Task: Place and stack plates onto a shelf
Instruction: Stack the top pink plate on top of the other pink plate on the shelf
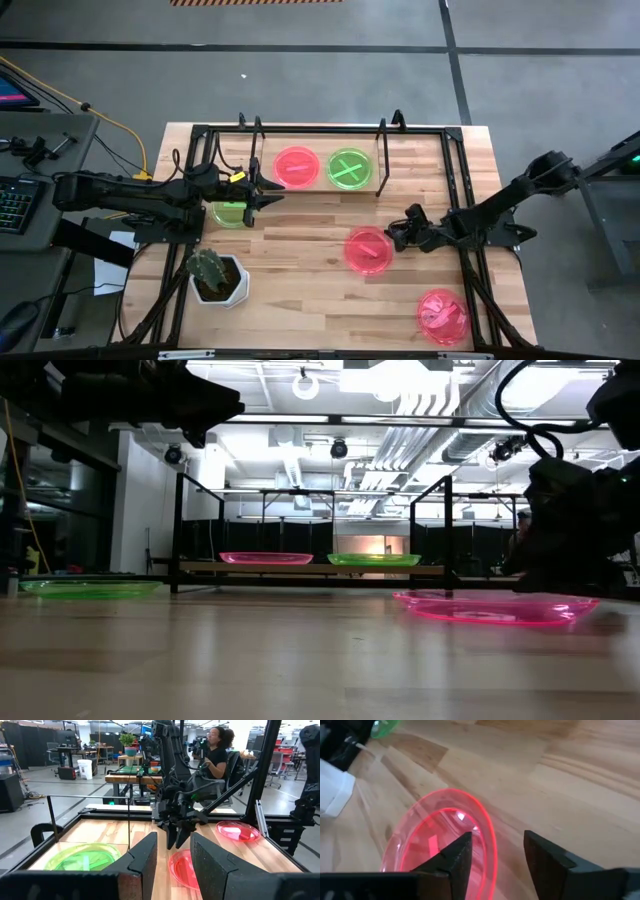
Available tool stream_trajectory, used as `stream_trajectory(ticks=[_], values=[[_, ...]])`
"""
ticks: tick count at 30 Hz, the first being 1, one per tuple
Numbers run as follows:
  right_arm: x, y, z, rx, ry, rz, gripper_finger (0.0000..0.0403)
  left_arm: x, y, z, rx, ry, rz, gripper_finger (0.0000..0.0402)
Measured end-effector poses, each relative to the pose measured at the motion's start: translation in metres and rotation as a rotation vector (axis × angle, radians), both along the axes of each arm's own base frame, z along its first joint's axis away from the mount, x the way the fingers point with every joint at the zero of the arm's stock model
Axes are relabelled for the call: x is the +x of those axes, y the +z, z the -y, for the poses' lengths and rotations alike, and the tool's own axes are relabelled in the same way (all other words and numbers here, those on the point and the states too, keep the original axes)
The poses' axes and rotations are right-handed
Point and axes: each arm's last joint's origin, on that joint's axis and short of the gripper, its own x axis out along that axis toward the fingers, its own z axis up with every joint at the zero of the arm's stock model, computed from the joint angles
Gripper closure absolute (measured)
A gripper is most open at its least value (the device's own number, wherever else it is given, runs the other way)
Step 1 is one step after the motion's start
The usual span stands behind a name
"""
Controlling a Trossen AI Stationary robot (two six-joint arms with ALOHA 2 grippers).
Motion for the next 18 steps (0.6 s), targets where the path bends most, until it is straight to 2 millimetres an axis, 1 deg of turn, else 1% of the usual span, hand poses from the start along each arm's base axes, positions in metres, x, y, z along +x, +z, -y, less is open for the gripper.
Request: stream_trajectory(ticks=[3,11,18], values=[[0.003,-0.002,-0.004,-0.034,0.018,0.021,0.0241,0.000,-0.001,0.000,-0.001,0.000,-0.007,0.0296],[0.007,-0.014,-0.014,-0.026,0.057,-0.002,0.0242,0.000,-0.001,0.000,-0.002,0.000,-0.009,0.0296],[0.025,-0.016,-0.026,-0.055,0.090,-0.041,0.0243,0.000,-0.001,0.000,-0.002,0.000,-0.010,0.0296]])
